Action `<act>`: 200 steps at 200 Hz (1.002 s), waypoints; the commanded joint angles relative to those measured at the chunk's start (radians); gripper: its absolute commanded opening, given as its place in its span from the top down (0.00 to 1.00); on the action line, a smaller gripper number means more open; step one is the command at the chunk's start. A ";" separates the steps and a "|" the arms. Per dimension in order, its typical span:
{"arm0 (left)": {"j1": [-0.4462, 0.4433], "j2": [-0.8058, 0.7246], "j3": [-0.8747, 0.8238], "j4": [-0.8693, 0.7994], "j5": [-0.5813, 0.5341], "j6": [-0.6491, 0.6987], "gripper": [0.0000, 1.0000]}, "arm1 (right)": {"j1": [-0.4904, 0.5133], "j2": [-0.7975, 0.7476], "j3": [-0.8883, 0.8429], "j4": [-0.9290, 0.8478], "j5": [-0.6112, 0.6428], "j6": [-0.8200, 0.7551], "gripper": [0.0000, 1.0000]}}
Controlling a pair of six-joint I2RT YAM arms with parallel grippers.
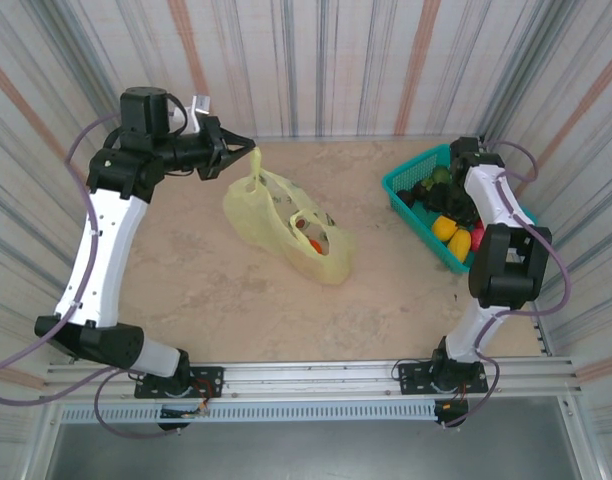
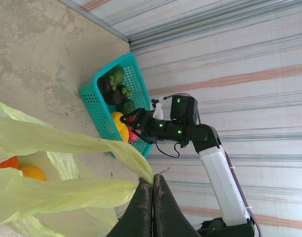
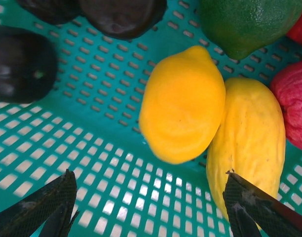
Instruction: Place the fake fruits into the plastic bag and tie a complex knot
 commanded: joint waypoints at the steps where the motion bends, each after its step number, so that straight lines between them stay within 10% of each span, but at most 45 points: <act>1: -0.008 0.012 0.036 0.001 0.005 0.016 1.00 | -0.021 0.040 -0.022 0.033 0.037 -0.031 0.19; 122: -0.006 -0.014 0.002 0.007 -0.015 0.082 1.00 | -0.033 0.255 0.075 0.070 -0.022 -0.034 0.26; 200: 0.009 -0.008 0.011 0.011 -0.013 0.079 1.00 | -0.032 0.084 0.079 0.058 0.013 0.007 0.45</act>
